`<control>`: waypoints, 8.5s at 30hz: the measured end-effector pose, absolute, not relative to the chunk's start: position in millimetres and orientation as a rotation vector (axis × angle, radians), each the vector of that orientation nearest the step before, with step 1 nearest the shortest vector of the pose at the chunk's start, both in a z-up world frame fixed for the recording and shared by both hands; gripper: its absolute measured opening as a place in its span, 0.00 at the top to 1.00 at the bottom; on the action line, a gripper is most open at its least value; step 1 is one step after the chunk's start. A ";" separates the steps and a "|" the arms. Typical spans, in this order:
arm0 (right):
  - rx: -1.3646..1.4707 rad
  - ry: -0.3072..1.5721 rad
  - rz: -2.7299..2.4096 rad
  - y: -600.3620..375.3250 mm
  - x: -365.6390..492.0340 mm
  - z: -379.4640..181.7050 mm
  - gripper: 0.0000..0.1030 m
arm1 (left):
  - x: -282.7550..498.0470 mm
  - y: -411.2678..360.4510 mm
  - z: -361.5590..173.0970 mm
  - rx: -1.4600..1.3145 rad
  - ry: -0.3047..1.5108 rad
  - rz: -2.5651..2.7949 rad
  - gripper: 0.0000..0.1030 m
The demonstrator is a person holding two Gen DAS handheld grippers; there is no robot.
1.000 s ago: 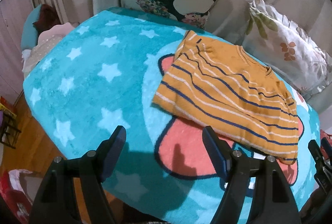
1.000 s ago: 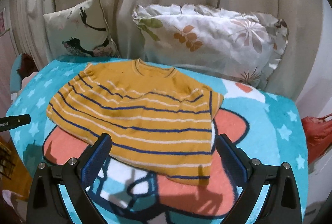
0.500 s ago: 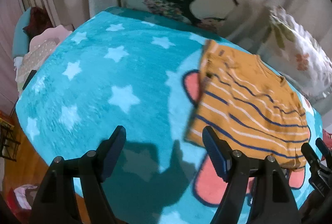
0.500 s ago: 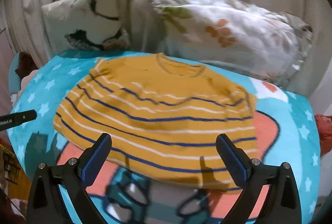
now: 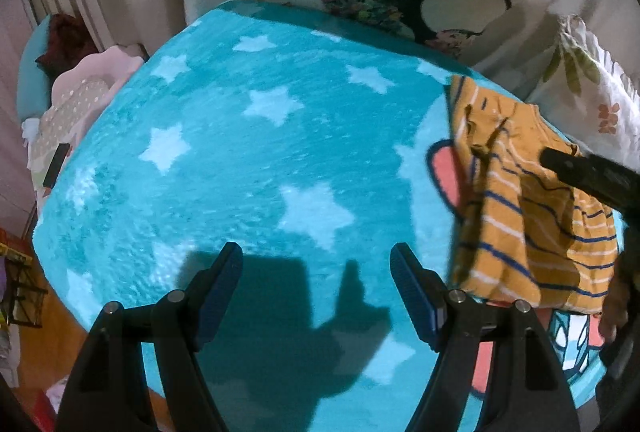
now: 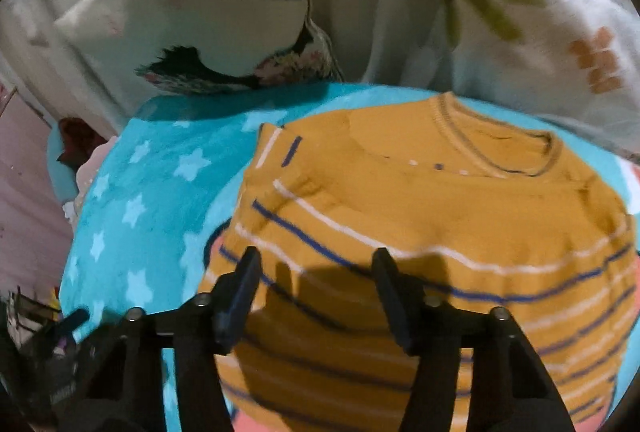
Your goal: Fold small clothes
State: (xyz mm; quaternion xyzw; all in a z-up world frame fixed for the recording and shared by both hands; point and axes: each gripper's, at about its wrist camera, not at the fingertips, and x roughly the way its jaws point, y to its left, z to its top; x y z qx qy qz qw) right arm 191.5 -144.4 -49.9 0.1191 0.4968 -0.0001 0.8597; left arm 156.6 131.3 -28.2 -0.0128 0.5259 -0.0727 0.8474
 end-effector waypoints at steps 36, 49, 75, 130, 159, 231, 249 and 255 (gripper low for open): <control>0.106 0.970 -0.038 -125.0 162.3 -39.8 0.12 | 202.2 109.3 -51.2 0.084 1.184 -0.262 0.27; -0.003 0.981 -0.052 -106.8 113.7 -54.5 0.12 | 201.4 84.5 -55.1 0.138 1.185 -0.292 0.27; 0.038 0.984 -0.112 -114.0 84.9 -57.3 0.12 | 192.2 60.5 -56.9 0.178 1.189 -0.349 0.26; -0.032 1.014 -0.072 -85.8 97.2 -65.3 0.12 | 227.6 79.8 -73.5 0.028 1.251 -0.420 0.26; -0.455 0.924 0.009 -3.9 122.2 -107.2 0.19 | 331.3 -52.4 -91.8 -0.020 1.347 -0.868 0.14; 0.567 0.987 -0.090 -457.5 48.4 -80.5 0.92 | 74.3 -208.2 -54.7 0.280 1.204 -0.544 0.34; 0.578 0.790 -0.039 -453.5 35.5 -5.1 0.57 | 57.2 -162.3 -24.6 0.153 1.206 -0.431 0.27; 0.556 0.945 -0.002 -435.2 79.2 -51.4 0.57 | 54.1 -135.3 -26.2 0.114 1.215 -0.356 0.27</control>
